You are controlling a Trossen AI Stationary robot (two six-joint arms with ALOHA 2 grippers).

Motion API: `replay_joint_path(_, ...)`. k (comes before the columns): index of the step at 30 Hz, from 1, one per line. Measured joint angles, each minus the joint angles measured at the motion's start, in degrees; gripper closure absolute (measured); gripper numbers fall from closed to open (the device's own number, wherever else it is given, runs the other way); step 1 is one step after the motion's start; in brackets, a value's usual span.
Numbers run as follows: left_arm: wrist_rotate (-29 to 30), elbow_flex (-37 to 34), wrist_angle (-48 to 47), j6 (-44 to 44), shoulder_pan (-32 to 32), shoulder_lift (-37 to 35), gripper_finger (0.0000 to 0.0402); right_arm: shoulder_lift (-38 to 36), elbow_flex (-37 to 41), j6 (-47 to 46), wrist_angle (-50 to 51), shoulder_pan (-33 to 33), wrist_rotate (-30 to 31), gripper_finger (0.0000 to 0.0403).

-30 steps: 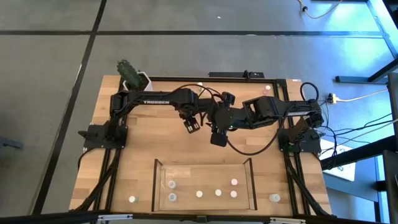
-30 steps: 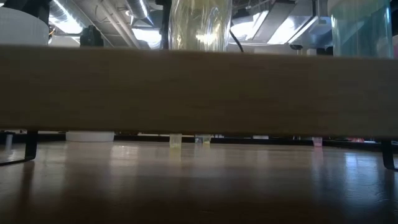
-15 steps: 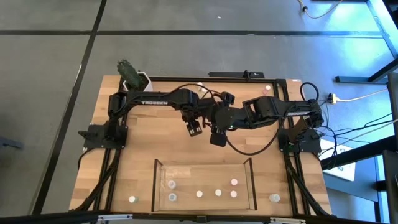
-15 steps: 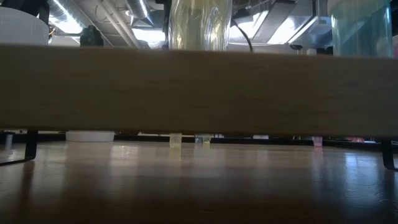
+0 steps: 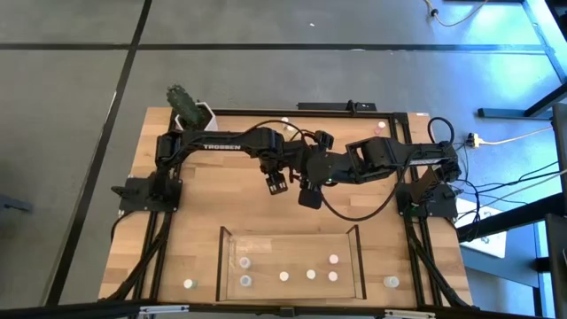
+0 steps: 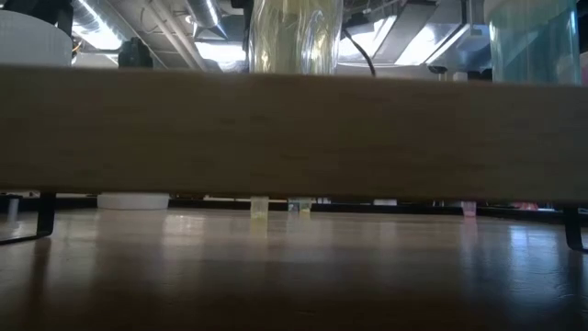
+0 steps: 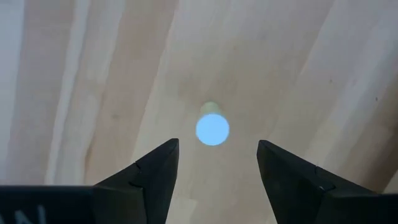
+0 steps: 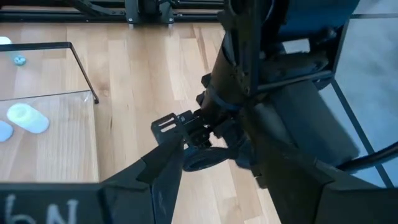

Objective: Pick and place medicine bottles onto shelf by color
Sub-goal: Put the bottom yellow pill bottle on the shelf aligned with the other yellow pill bottle

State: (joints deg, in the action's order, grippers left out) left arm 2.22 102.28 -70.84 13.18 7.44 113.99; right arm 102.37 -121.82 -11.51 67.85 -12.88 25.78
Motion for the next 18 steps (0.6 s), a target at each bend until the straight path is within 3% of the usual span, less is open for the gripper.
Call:
replay_joint_path(11,0.2,0.0,-0.7,1.2,0.1,1.8,0.0125,0.0,0.0,0.0,-0.5,0.0,0.0,0.0196)
replay_joint_path(18,-0.2,0.0,-0.7,-0.2,0.3,5.1,0.0120,0.0,0.0,0.0,-0.9,0.0,0.0,0.0196)
